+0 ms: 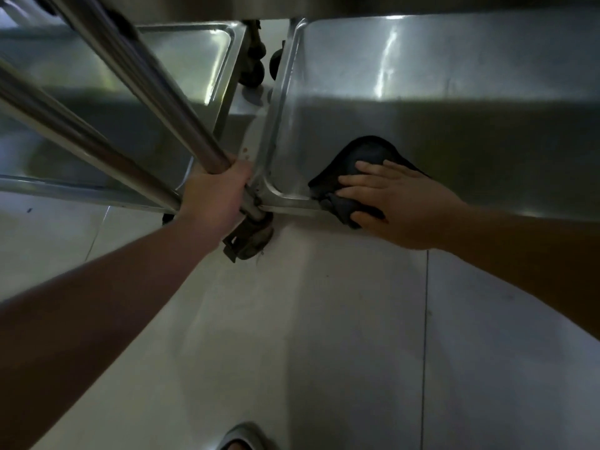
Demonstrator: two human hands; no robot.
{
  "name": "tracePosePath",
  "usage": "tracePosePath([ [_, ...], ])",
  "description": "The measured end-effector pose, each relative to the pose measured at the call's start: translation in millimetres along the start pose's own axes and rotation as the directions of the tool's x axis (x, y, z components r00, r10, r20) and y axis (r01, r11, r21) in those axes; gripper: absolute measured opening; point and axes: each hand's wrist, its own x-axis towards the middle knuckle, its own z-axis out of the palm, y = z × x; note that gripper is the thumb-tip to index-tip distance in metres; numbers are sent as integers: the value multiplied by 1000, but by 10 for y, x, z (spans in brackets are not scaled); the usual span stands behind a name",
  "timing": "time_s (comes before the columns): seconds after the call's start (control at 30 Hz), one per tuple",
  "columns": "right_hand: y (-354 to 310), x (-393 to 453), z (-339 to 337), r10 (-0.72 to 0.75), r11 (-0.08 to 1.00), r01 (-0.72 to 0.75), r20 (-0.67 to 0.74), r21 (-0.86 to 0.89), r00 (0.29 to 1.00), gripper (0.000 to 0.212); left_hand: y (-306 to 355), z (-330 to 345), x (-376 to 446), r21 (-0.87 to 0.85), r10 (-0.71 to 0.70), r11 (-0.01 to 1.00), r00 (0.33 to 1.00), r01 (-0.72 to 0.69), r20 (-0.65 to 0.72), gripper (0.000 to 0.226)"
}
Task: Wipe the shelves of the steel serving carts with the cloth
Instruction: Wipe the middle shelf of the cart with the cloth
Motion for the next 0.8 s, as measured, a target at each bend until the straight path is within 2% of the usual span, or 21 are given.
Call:
tracePosePath([
  [0.13,298,-348,8,13,1000,-13,7,-16,1000,63,-185,-4,-189,305,-270,921,962,243,49,47],
  [0.23,542,-578,-10,19,1000,-19,31,0,999,66,-326,121,-483,478,-524,790,827,384,202,34],
  [0.3,706,-733,-27,21,999,-23,53,33,998,66,-309,289,-654,600,-562,745,759,291,329,23],
  [0.43,1001,-1082,-43,38,998,-40,46,46,998,66,-39,763,-894,669,-357,733,767,-124,534,15],
  [0.53,1185,-1334,-57,54,997,-55,33,51,998,64,225,1123,-1103,642,-160,654,756,-401,635,10],
  [0.63,1335,-1550,-69,51,998,-53,40,45,998,61,388,1425,-1307,542,-7,595,671,-593,741,10],
  [0.8,1621,-1950,-96,82,996,-83,44,36,996,56,443,1879,-1541,376,232,444,510,-813,828,34],
])
